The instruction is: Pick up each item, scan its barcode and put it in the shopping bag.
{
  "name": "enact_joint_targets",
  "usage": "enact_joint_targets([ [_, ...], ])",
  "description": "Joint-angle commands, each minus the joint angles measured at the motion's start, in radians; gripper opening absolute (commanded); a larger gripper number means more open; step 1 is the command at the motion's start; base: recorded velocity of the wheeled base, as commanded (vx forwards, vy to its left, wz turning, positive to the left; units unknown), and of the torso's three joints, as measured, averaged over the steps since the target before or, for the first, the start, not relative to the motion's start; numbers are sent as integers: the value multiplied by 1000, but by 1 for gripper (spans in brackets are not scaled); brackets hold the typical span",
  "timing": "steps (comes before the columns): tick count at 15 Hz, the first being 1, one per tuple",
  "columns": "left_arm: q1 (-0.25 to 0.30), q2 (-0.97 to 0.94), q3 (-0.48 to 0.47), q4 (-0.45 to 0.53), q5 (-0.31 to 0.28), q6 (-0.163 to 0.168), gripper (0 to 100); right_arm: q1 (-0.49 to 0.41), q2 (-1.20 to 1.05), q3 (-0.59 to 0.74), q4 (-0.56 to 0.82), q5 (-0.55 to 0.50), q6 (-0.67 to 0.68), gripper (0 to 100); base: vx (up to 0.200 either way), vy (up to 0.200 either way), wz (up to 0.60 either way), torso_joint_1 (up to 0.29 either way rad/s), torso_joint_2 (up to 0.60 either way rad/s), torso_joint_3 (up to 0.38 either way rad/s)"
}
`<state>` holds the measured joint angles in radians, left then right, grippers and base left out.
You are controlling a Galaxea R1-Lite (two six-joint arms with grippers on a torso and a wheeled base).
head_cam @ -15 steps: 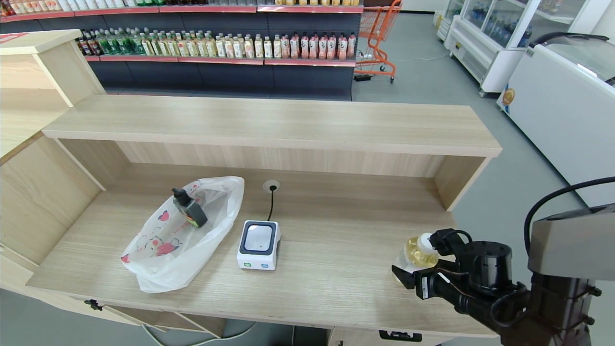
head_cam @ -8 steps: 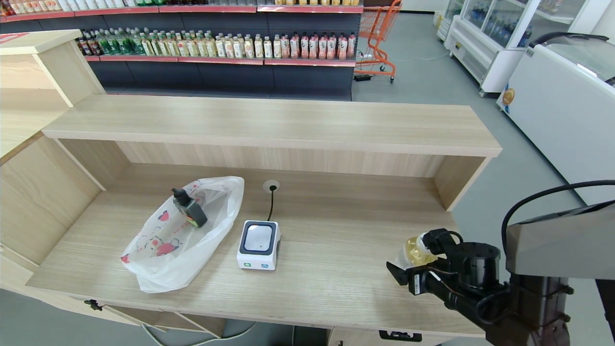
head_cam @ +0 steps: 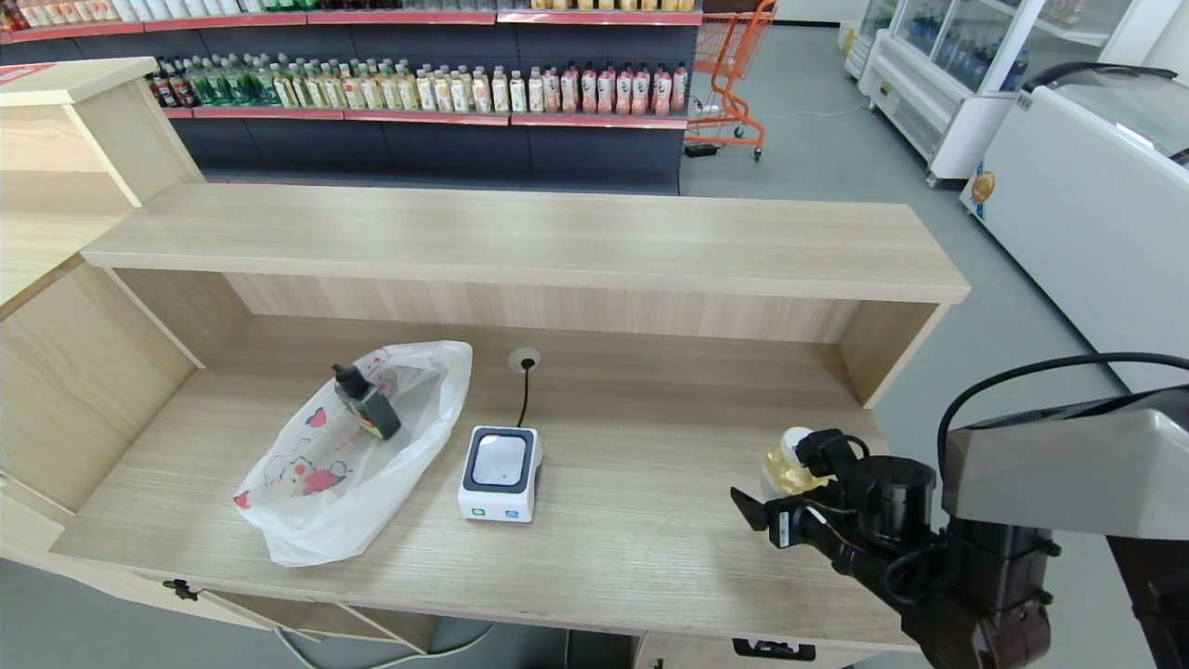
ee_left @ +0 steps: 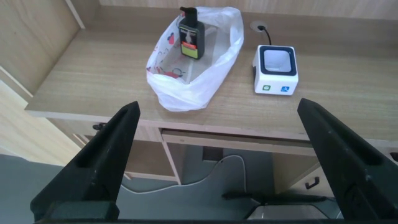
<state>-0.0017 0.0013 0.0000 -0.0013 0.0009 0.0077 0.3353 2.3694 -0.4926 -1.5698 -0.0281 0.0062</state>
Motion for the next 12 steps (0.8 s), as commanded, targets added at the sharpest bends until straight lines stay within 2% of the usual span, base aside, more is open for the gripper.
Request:
enact_joint_targets([
  [1,0,0,0,0,1,0,100,-1,1,-23,-1,2,3,100,0,0,0,0,0,0],
  [2,0,0,0,0,1,0,100,-6,-5,-32,-1,5,3,0,0,0,0,0,0,0],
  [8,0,0,0,0,1,0,100,-10,-32,-26,-1,22,-2,0,0,0,0,0,0,0],
  [12,0,0,0,0,-1,0,100,-6,-44,34,-1,22,-2,0,0,0,0,0,0,0],
])
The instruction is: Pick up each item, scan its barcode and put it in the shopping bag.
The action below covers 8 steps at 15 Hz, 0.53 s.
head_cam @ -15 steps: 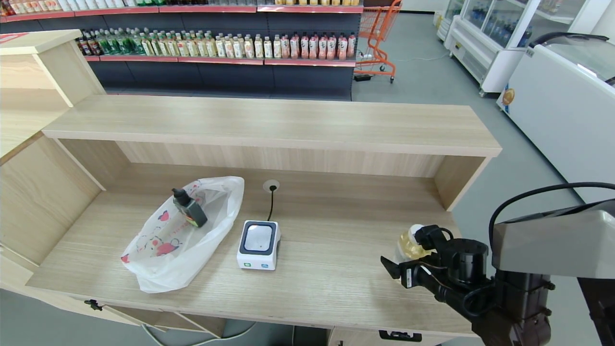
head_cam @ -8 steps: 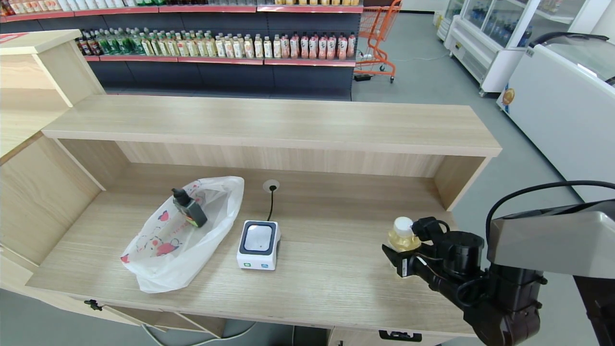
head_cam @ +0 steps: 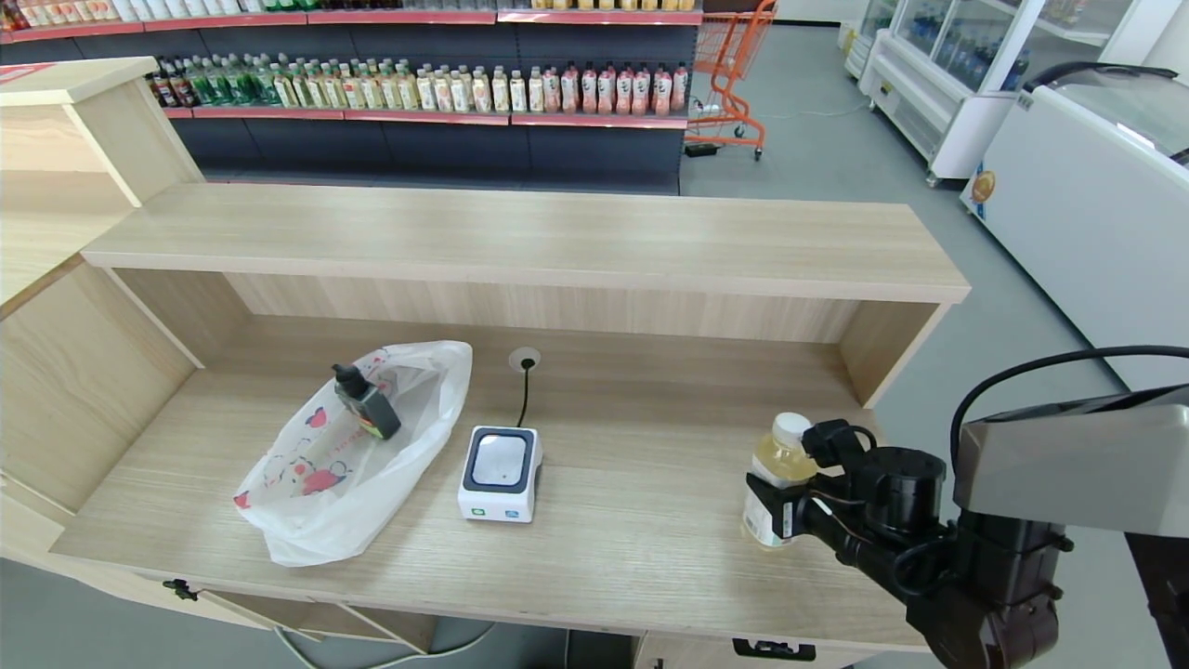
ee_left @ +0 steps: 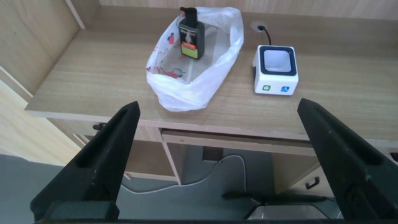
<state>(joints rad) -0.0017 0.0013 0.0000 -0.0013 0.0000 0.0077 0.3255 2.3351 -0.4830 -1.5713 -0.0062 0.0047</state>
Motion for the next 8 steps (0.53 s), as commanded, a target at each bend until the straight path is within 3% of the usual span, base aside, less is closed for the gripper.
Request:
enact_joint_targets([
  [1,0,0,0,0,0,0,100,4,-7,34,0,0,0,0,0,0,0,0,0,0],
  [6,0,0,0,0,0,0,100,4,-19,30,0,0,8,0,0,0,0,0,0,0],
  [8,0,0,0,0,2,0,100,-13,-132,15,0,77,110,0,0,0,0,0,0,0],
])
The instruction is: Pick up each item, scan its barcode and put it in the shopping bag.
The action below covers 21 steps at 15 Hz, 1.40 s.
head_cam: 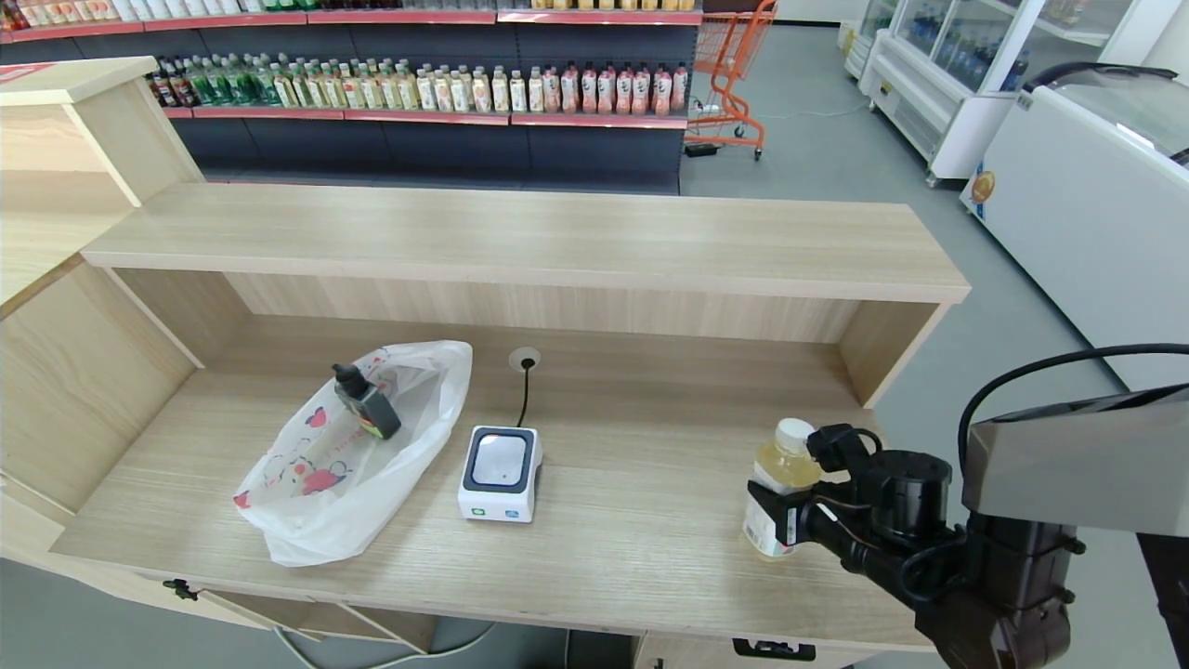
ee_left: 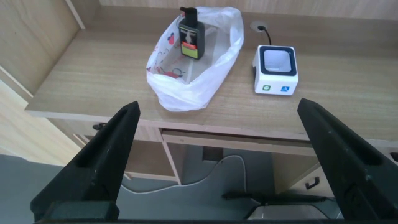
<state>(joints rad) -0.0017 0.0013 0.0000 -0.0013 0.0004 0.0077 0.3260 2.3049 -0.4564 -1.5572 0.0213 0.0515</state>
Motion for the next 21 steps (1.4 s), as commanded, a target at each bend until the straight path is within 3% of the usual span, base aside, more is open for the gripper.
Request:
enact_joint_targets([
  [1,0,0,0,0,1,0,100,-28,-186,-1,-14,132,122,0,0,0,0,0,0,0],
  [4,0,0,0,0,1,0,100,-116,-430,-18,181,500,206,0,0,0,0,0,0,0],
  [6,0,0,0,0,0,0,100,-127,-578,-41,327,671,238,0,0,0,0,0,0,0],
  [9,0,0,0,0,1,0,100,-120,-679,-30,398,818,251,0,0,0,0,0,0,0],
  [14,0,0,0,0,1,0,100,-48,-759,24,448,865,258,0,0,0,0,0,0,0],
  [21,0,0,0,0,1,0,100,56,-868,42,631,872,258,0,0,0,0,0,0,0],
])
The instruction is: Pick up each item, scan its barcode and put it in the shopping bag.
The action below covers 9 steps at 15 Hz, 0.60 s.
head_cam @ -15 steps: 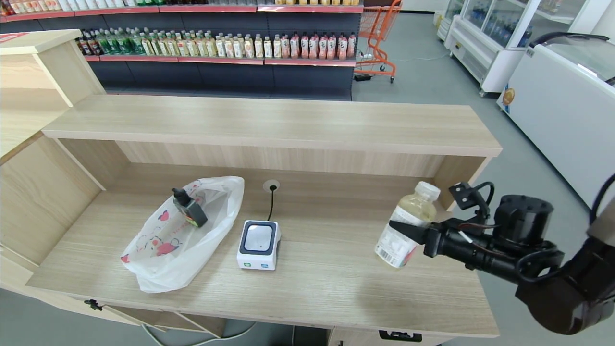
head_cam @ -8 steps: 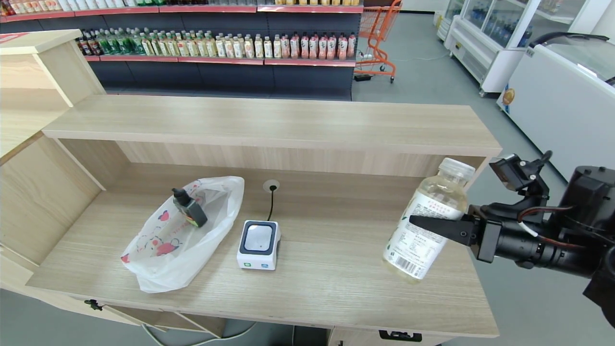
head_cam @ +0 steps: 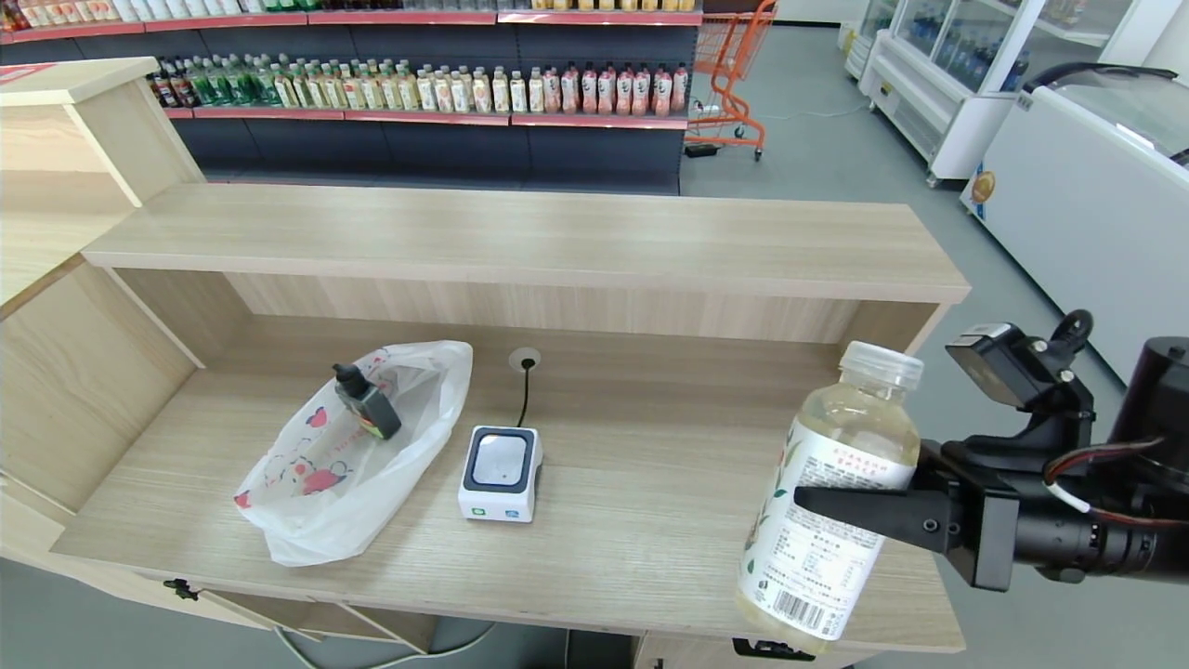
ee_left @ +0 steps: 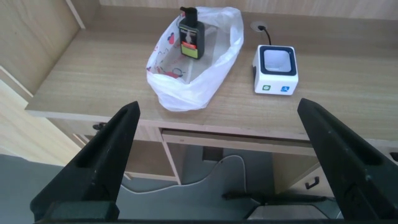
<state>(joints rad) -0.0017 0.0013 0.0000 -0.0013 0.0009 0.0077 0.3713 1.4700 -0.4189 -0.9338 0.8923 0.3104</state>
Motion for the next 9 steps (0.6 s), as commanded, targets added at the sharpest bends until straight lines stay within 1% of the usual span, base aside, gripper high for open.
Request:
enact_joint_targets([
  [1,0,0,0,0,1,0,100,12,-54,5,41,0,1,0,0,0,0,0,0,0],
  [3,0,0,0,0,-1,0,100,12,-89,3,86,2,4,0,0,0,0,0,0,0],
  [5,0,0,0,0,-1,0,100,28,-143,3,142,4,55,0,0,0,0,0,0,0],
  [7,0,0,0,0,1,0,100,51,-166,-1,155,2,82,0,0,0,0,0,0,0],
  [9,0,0,0,0,-1,0,100,54,-180,5,158,2,90,0,0,0,0,0,0,0],
])
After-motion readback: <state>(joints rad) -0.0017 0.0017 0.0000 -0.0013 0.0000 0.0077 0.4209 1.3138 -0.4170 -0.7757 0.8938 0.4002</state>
